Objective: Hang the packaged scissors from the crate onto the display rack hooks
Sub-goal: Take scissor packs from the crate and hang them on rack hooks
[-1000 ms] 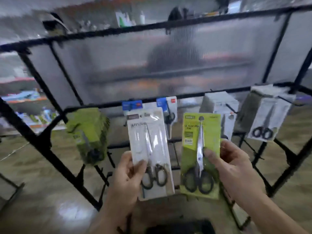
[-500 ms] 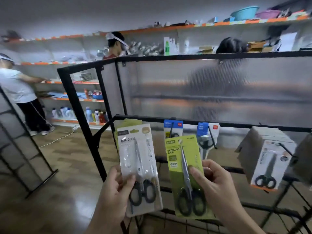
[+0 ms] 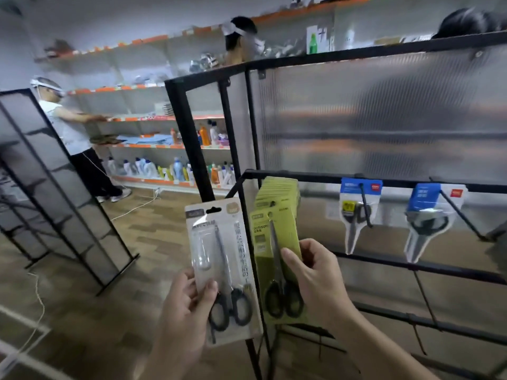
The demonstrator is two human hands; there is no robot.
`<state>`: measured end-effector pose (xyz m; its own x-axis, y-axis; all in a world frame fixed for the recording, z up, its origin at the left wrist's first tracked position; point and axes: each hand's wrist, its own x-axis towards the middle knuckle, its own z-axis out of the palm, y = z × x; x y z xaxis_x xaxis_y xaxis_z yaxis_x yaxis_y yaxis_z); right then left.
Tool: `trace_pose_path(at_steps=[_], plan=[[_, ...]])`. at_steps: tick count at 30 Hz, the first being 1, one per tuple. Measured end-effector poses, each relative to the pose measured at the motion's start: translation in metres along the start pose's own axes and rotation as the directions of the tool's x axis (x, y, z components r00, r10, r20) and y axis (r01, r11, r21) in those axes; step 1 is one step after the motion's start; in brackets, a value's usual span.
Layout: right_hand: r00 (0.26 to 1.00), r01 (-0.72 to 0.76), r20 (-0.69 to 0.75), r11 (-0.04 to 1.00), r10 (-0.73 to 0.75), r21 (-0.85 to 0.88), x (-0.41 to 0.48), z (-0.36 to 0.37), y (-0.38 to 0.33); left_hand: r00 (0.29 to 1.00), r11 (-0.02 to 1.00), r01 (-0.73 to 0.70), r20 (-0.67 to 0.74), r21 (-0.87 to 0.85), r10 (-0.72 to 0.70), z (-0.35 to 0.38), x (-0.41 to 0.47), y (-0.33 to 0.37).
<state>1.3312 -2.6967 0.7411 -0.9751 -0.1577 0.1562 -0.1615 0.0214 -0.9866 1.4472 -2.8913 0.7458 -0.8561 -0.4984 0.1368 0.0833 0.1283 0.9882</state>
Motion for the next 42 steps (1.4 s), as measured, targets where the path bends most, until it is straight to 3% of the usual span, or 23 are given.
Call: trace_pose_path(at_steps=[9,13,23,30,37,42], plan=[[0.976,-0.042,-0.219,0.992,0.014,-0.122,0.017,0.047,0.013,0.974,0.998,0.061,0.219,-0.018,-0.056,-0.026,0.050,-0.016],[0.964,-0.046,-0.265,0.985,0.000,-0.166,0.018,0.053,0.020,0.977,1.000,0.008,0.213,-0.019,-0.003,-0.028,0.061,-0.023],[0.948,-0.014,-0.315,0.984,-0.044,-0.179,0.010,0.061,0.028,0.942,0.994,0.093,0.328,-0.061,-0.068,-0.025,0.077,-0.037],[0.941,-0.079,-0.338,0.963,-0.013,-0.257,0.021,0.057,0.028,0.935,0.993,0.102,0.345,-0.050,-0.079,-0.019,0.087,-0.047],[0.916,-0.231,-0.384,0.937,0.118,-0.263,0.075,0.058,0.027,0.935,0.991,0.089,0.353,-0.100,-0.049,-0.016,0.082,-0.048],[0.922,-0.258,-0.376,0.865,0.088,-0.430,0.069,0.042,0.020,0.923,0.978,0.106,0.385,-0.182,-0.028,0.001,0.066,-0.041]])
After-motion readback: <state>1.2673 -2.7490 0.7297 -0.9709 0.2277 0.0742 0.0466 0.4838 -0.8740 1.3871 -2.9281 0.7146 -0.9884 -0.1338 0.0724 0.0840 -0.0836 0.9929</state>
